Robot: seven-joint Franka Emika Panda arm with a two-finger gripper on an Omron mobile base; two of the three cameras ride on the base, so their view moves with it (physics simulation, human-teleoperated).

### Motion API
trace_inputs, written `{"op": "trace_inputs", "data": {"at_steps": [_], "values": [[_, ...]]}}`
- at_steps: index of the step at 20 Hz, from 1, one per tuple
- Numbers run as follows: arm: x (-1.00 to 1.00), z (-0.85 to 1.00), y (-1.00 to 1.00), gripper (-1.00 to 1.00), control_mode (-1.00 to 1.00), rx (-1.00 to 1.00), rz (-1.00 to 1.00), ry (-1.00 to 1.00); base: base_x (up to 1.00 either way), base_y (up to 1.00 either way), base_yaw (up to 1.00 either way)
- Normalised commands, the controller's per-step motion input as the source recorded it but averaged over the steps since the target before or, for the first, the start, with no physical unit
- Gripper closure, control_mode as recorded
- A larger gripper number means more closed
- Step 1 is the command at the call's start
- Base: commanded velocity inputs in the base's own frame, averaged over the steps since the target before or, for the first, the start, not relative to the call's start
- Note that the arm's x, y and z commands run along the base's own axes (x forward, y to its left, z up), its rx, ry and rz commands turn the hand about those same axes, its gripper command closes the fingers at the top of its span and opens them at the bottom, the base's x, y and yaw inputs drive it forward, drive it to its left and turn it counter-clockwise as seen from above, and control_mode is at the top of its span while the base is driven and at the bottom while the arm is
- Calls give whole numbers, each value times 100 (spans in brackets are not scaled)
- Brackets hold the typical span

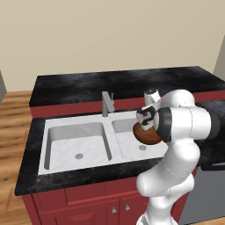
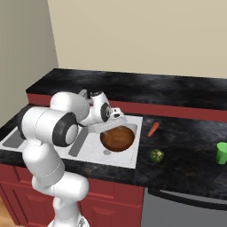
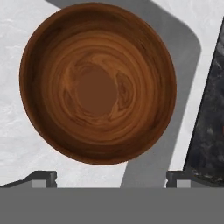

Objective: Remove the broccoli and carrot from the sink. Then move the bowl and cup from the counter to the sink for washing.

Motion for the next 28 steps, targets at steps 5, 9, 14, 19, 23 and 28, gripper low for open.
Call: {"op": "trace_inputs", "data": {"at_steps": [5,9,14,19,23,28], "values": [[-19,34,-29,-100,-100,7,-1,0,0,0,0],[-18,33,-34,-100,-100,8,0,0,0,0,0],[-17,31,-36,-100,-100,6,0,0,0,0,0],[-16,32,-33,-100,-100,3,0,0,0,0,0],[-17,30,-34,-100,-100,1,0,0,0,0,0],[-13,23,-34,-100,-100,0,0,0,0,0,0]]}}
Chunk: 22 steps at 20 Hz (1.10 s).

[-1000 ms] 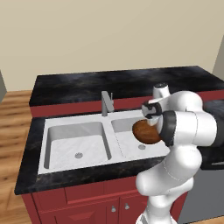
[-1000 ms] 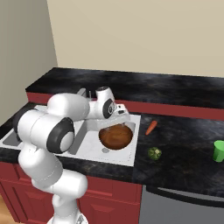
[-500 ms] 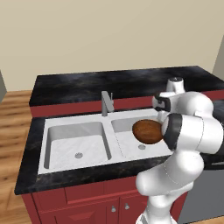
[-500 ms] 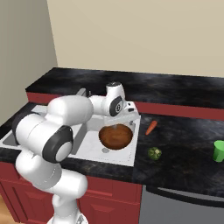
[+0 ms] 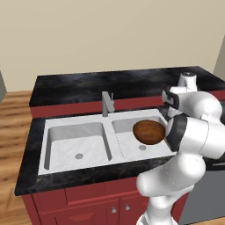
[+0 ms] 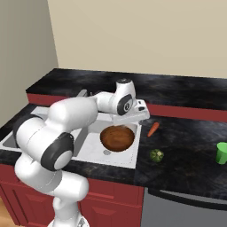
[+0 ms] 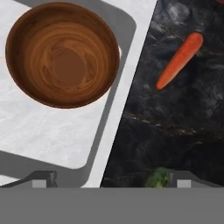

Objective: Remove the broccoli and carrot from the sink. Then move the bowl and cup from the counter to the sink for washing.

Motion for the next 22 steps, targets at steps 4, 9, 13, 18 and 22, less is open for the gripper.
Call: {"op": "trace_inputs", "data": {"at_steps": [4,9,13,18,22], "values": [[-13,17,-36,-100,-100,0,0,-2,0,0,0],[-11,16,-39,-100,-100,0,0,-1,0,0,0],[-5,12,-39,-100,-100,1,0,0,0,0,0],[-10,16,-40,-100,-100,3,0,0,0,0,0],[-10,15,-39,-100,-100,1,0,-6,0,0,0]]}}
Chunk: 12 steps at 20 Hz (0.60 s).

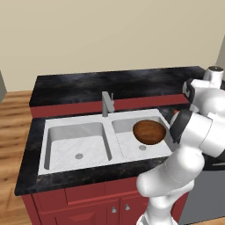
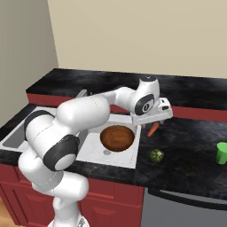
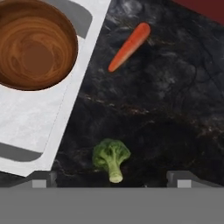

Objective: Remove the broccoli and carrot from the sink. Then move the bowl and cup from the counter to the sink for washing.

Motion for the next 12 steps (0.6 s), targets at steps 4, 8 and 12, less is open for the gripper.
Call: {"op": "trace_inputs", "data": {"at_steps": [4,8,12], "values": [[-14,12,-40,-100,-100,0,-2,-9,0,0,0],[-11,12,-41,-100,-100,0,-6,-9,0,0,0],[-10,12,-39,-100,-100,0,-9,-4,0,0,0]]}}
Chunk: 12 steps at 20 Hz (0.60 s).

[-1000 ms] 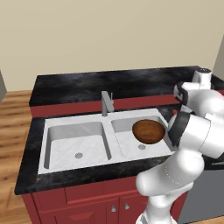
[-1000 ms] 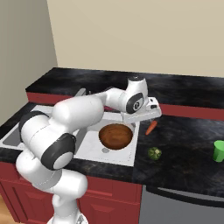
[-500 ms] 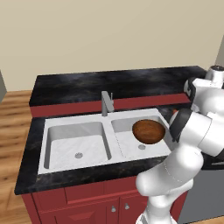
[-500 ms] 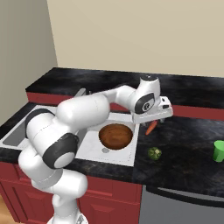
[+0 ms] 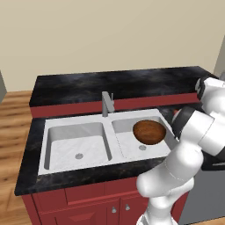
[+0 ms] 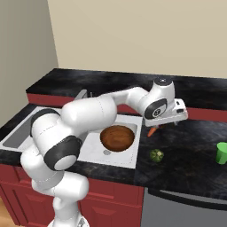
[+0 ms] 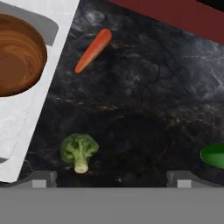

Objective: Remove the broccoli and carrot from the sink. Then move the bowl and cup from the counter to the sink for washing.

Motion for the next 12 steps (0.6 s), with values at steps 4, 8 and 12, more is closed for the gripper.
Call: {"op": "trace_inputs", "data": {"at_steps": [4,8,12], "values": [[-5,1,-27,-100,-100,0,-20,-7,0,0,0],[0,0,-17,-100,-100,-3,-28,-6,0,0,0],[-2,0,-33,-100,-100,0,-24,-8,0,0,0]]}}
